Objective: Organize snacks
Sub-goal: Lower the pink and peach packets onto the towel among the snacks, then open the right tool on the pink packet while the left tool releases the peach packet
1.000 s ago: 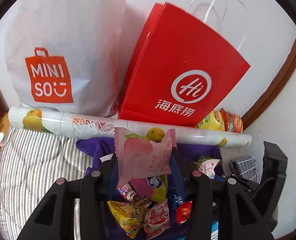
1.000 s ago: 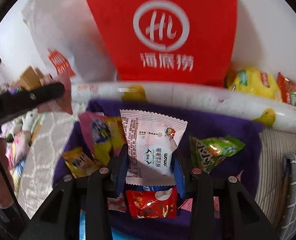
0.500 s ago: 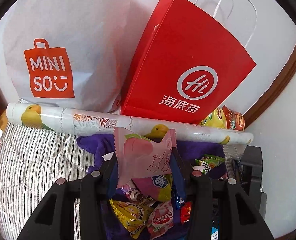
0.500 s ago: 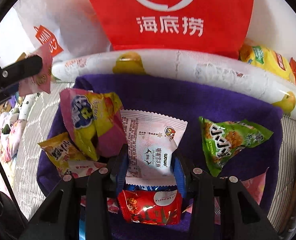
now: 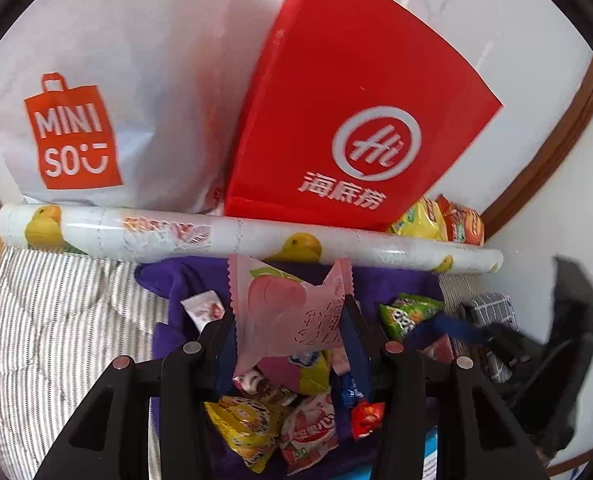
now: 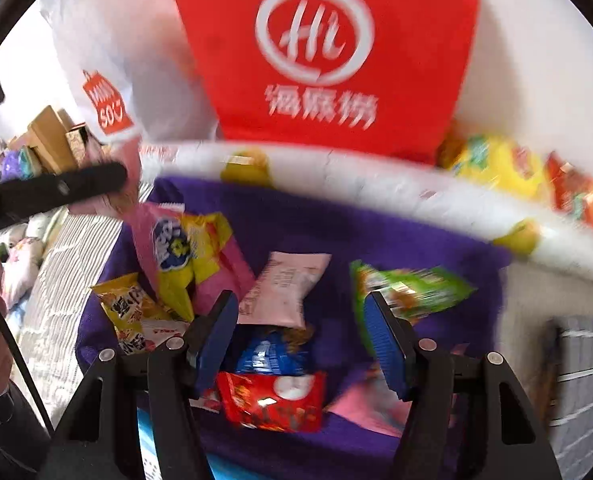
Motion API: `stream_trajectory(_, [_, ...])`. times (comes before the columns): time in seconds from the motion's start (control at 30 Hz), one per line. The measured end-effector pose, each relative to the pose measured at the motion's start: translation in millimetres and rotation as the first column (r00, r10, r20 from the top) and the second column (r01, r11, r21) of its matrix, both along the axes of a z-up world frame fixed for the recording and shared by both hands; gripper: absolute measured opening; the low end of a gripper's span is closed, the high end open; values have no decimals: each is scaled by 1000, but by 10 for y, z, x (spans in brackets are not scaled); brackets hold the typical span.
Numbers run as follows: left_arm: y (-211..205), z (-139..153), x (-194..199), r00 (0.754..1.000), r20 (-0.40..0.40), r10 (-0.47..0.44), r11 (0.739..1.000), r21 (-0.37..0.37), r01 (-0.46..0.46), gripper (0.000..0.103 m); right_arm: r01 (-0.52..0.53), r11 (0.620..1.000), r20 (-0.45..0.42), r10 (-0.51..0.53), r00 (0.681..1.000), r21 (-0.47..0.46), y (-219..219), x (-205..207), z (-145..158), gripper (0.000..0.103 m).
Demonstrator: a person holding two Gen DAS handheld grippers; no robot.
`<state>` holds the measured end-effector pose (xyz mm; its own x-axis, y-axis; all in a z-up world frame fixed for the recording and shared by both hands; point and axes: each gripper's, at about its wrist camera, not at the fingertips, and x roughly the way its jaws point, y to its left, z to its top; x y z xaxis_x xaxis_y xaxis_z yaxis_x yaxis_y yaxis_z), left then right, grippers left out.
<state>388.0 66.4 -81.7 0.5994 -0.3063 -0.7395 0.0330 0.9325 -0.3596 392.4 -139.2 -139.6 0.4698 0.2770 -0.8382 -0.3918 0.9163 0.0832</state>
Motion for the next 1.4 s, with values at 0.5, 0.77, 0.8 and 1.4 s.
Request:
stream_trajectory(0.5, [-809, -158, -57, 974, -63, -220, 975, 3, 220, 44, 160, 985, 148, -168, 975, 65, -753, -142, 592, 69])
stream_trajectory(0.77, [-1066, -318, -50, 958, -109, -264, 962, 47, 270, 44, 157, 986, 154, -164, 974, 56, -766, -171, 601, 69])
stream_trajectory(0.8, [-1105, -339, -39, 957, -113, -267, 960, 54, 274, 44, 157, 986, 153, -164, 975, 55, -764, -170, 598, 69])
stream_trajectory(1.4, [-1148, -420, 12, 965, -107, -238, 960, 124, 250, 45, 164, 986, 114, -166, 980, 27, -741, -128, 489, 69])
